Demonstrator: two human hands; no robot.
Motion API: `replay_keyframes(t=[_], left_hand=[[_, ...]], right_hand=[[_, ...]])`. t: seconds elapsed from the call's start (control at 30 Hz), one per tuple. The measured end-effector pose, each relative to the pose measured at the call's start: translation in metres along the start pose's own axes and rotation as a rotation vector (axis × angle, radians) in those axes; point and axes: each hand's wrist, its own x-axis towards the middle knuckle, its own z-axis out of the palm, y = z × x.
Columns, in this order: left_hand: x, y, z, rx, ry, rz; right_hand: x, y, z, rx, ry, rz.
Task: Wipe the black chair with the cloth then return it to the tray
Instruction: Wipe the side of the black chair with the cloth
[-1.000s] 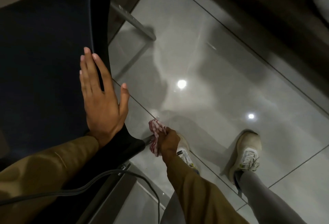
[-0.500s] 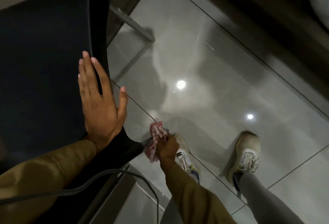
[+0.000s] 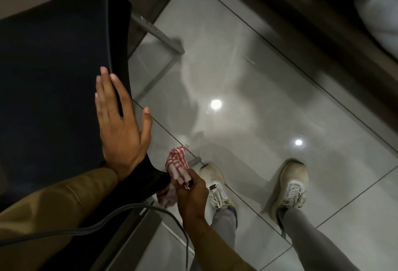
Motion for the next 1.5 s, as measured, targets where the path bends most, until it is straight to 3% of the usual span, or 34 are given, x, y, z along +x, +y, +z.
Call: replay_keyframes(t=[0.17,0.33,0.6,0.73,0.87,1.03,1.33,1.5], left_hand=[[-0.001,-0.005,0.004,0.002,0.014,0.027],[-0.001,-0.008,0.008,-0.011,0.034,0.051],[0.0,-0.004,0.001,-0.012,0.0,0.017],[0.0,-0.002,0.001,0.009,0.0,-0.001],[-0.001,-0.003,0.002,-0.012,-0.01,0.004],[0.0,-0.005,0.006,0.057,0.003,0.016],[0.001,-0.004,0.001,0.035,-0.047,-0.034],[0.002,-0.006,0.003,0.057,-0.051,-0.035]], right_hand=[[0.041,0.024,0.006,0.057,0.115,0.205],[0.083,0.038,0.008,-0.051,0.194,0.302],[-0.012,0.014,0.005,0.173,0.042,0.081],[0.011,0.017,0.007,0.107,0.07,0.099],[0.063,0.03,0.0,-0.016,0.09,0.259],[0.106,0.039,-0.005,-0.138,-0.02,0.261],[0.027,0.017,-0.004,-0.077,0.015,0.116],[0.049,0.019,0.002,-0.127,0.06,0.138]])
